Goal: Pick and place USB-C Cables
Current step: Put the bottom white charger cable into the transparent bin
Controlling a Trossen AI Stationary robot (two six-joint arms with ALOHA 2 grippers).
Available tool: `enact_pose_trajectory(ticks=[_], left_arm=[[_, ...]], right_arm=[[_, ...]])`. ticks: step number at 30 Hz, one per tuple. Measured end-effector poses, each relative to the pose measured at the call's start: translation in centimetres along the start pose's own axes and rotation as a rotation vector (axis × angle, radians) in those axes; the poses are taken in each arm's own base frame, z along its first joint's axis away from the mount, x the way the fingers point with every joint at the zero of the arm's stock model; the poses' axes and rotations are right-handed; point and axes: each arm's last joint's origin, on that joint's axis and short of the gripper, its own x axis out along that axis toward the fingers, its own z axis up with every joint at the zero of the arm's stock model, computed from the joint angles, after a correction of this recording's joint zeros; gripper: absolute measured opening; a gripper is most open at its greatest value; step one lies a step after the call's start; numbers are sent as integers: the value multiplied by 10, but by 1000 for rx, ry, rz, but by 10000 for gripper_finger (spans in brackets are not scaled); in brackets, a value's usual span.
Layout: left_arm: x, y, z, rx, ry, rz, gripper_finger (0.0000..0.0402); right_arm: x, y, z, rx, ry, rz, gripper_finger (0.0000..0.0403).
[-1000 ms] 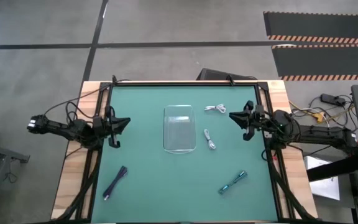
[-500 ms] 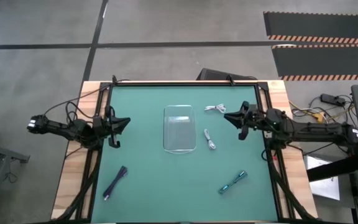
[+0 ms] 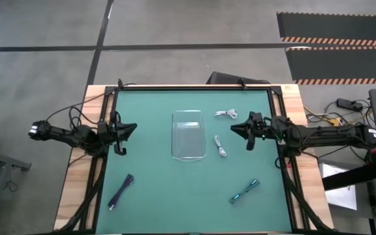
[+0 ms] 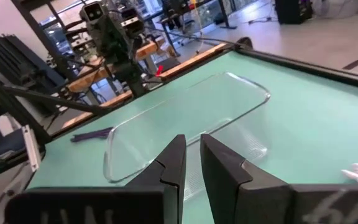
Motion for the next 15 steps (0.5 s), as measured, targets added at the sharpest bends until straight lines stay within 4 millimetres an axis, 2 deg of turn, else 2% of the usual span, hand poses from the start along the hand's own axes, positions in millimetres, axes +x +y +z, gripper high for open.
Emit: enact_pose_trajectory(ticks=[9,15], left_arm=[[0,0,0,0,0,0,2],[0,0,0,0,0,0,2]], right_arm=[[2,3,-2,51,20,10,38],[8,8,9,54,25,8,38]])
